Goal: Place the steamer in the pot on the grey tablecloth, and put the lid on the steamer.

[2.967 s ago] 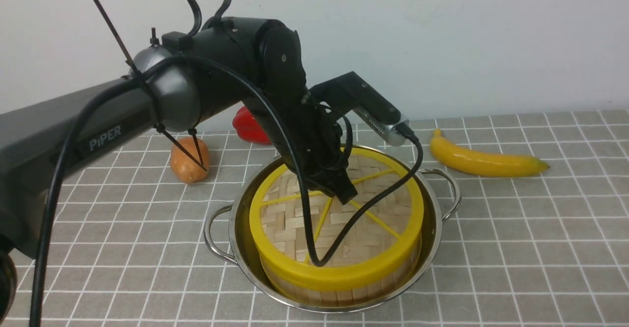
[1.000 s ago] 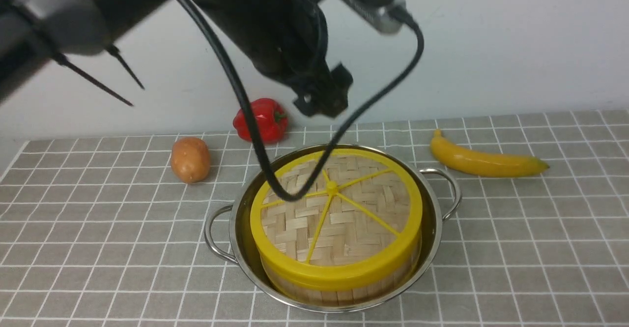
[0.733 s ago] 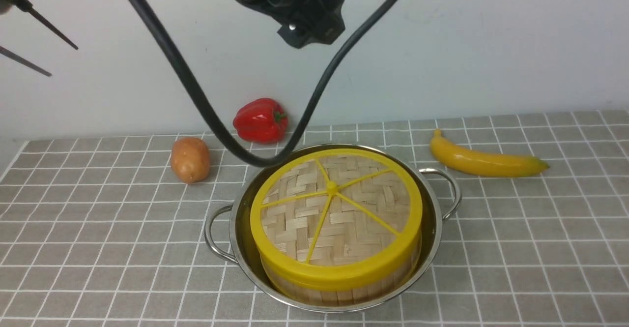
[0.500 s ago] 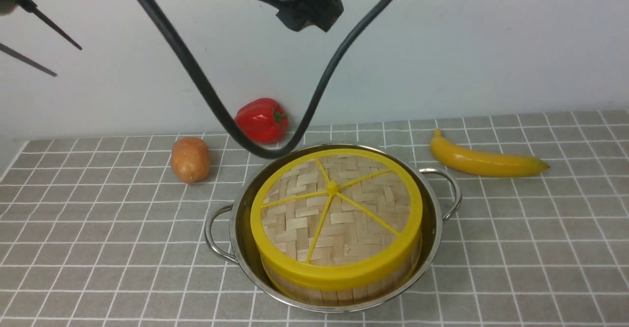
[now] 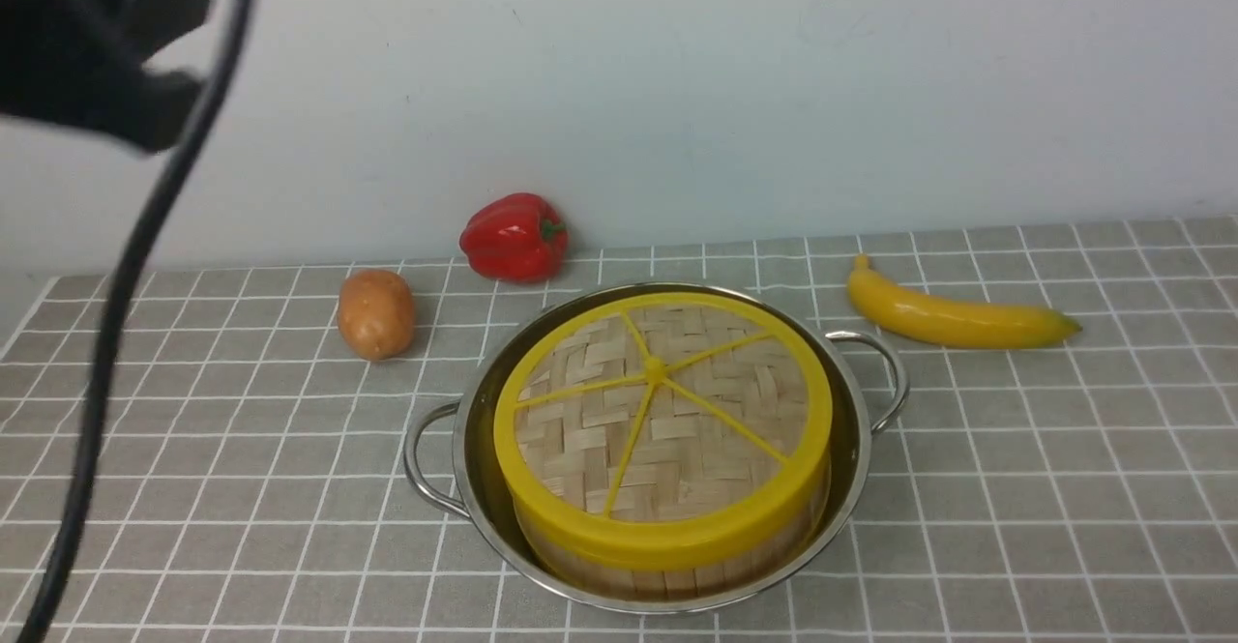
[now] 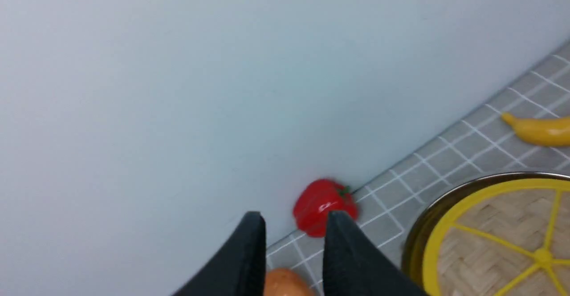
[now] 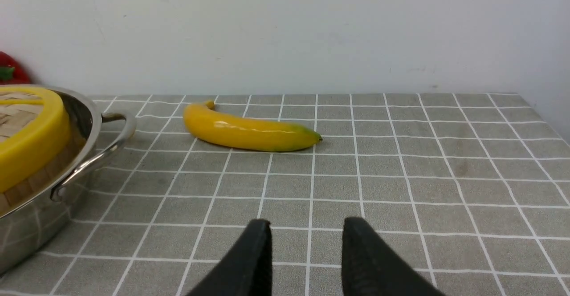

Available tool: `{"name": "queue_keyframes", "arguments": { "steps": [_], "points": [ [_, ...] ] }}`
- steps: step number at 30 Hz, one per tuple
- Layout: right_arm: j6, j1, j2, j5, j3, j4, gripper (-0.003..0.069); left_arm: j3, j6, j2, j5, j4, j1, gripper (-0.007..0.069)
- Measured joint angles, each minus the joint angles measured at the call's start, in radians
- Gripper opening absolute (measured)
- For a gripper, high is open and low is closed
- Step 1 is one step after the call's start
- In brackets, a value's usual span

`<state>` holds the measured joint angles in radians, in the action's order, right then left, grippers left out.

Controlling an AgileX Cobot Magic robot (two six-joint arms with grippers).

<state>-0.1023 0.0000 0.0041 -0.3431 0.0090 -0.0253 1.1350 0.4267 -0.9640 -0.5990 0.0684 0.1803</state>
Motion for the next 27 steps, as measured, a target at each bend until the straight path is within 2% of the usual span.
{"name": "queue_keyframes", "arguments": {
  "steps": [4,10,15,21,27],
  "points": [
    [0.0,0.0,0.0,0.0,0.0,-0.001,0.0243,-0.359,-0.067,0.274,0.078,0.022,-0.127,0.0169],
    [0.0,0.0,0.0,0.0,0.0,0.0,0.0243,-0.761,-0.187,0.6,0.197,0.03,-0.214,0.0169],
    [0.0,0.0,0.0,0.0,0.0,0.0,0.0243,-1.011,-0.211,0.786,0.276,0.03,-0.258,0.0185],
    [0.0,0.0,0.0,0.0,0.0,0.0,0.0243,-1.123,-0.217,0.874,0.294,0.029,-0.265,0.019],
    [0.0,0.0,0.0,0.0,0.0,0.0,0.0243,-1.142,-0.217,0.932,0.276,0.026,-0.265,0.0201]
  ]
}}
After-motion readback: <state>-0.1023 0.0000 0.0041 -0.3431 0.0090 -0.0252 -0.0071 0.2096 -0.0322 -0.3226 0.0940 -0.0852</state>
